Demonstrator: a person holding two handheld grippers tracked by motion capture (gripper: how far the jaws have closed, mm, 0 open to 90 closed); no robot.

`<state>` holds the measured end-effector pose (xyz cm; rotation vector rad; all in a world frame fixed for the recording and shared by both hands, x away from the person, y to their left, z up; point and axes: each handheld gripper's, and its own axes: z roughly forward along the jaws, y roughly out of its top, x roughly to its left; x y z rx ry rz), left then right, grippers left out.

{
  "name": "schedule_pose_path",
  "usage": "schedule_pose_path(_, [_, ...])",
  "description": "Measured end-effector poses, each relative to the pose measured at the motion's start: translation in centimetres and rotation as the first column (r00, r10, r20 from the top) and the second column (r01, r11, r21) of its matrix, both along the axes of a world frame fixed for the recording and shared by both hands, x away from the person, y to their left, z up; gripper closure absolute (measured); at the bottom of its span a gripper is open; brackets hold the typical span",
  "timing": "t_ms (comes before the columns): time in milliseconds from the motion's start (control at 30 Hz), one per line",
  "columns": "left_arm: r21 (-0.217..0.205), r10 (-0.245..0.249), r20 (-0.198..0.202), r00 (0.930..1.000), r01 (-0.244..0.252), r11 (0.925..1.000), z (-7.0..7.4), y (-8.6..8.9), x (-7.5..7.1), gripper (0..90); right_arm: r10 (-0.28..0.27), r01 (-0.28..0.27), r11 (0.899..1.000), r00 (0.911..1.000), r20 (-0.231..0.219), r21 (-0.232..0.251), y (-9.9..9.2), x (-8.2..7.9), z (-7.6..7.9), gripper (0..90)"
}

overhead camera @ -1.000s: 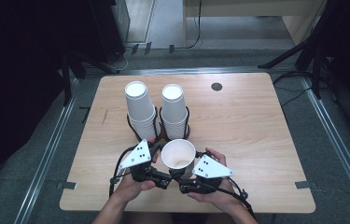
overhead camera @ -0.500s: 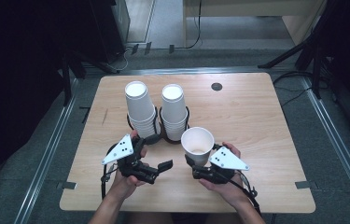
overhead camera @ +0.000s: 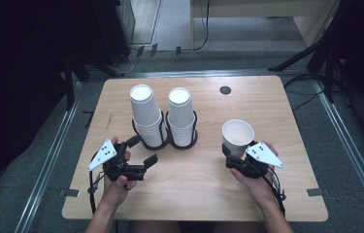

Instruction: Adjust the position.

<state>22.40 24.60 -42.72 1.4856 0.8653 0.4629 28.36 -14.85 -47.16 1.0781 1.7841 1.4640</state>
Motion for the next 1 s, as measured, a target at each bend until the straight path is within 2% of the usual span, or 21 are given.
schedule_pose_path(167, [0.030, 0.072, -0.019, 0.9972, -0.072, 0.9970, -0.8, 1.5, -0.7, 0.2, -0.082, 0.082, 0.997, 0.9964, -0.021, -0.014, -1.7, 1.1, -0.7, 19.4])
schedule_pose_path(367, [0.058, 0.180, -0.033, 0.9831, -0.178, 0.9823, -1.5, 5.0, -1.7, 0.2, -0.164, 0.162, 0.986, 0.9848, -0.056, -0.041, -3.3, 2.3, -1.9, 19.6])
schedule_pose_path(467, [0.089, 0.223, -0.050, 0.9735, -0.218, 0.9718, -2.2, 6.7, -2.2, 0.2, -0.192, 0.188, 0.980, 0.9791, -0.065, -0.063, -3.7, 2.7, -2.5, 19.6])
schedule_pose_path(567, [0.114, 0.262, -0.074, 0.9621, -0.253, 0.9607, -3.2, 8.2, -2.5, 0.2, -0.208, 0.202, 0.976, 0.9751, -0.077, -0.081, -3.9, 3.0, -3.0, 19.6])
schedule_pose_path(633, [0.102, 0.281, -0.096, 0.9550, -0.271, 0.9571, -3.7, 9.0, -2.5, 0.2, -0.216, 0.209, 0.974, 0.9729, -0.081, -0.091, -4.0, 3.1, -3.2, 19.6])
schedule_pose_path(733, [0.107, 0.301, -0.105, 0.9478, -0.290, 0.9510, -3.9, 9.4, -2.3, 0.2, -0.223, 0.213, 0.972, 0.9706, -0.092, -0.099, -4.2, 3.2, -3.5, 19.5])
schedule_pose_path(800, [0.090, 0.302, -0.115, 0.9464, -0.292, 0.9520, -4.1, 9.6, -2.2, 0.2, -0.223, 0.213, 0.972, 0.9692, -0.105, -0.095, -4.2, 3.3, -3.6, 19.5])
schedule_pose_path(933, [0.094, 0.315, -0.127, 0.9404, -0.305, 0.9476, -4.2, 9.9, -2.1, 0.2, -0.217, 0.206, 0.974, 0.9699, -0.111, -0.098, -4.3, 3.3, -3.6, 19.2])
schedule_pose_path(1000, [0.106, 0.331, -0.135, 0.9338, -0.319, 0.9418, -4.4, 10.1, -2.0, 0.2, -0.217, 0.205, 0.974, 0.9690, -0.119, -0.100, -4.2, 3.4, -3.7, 19.2])
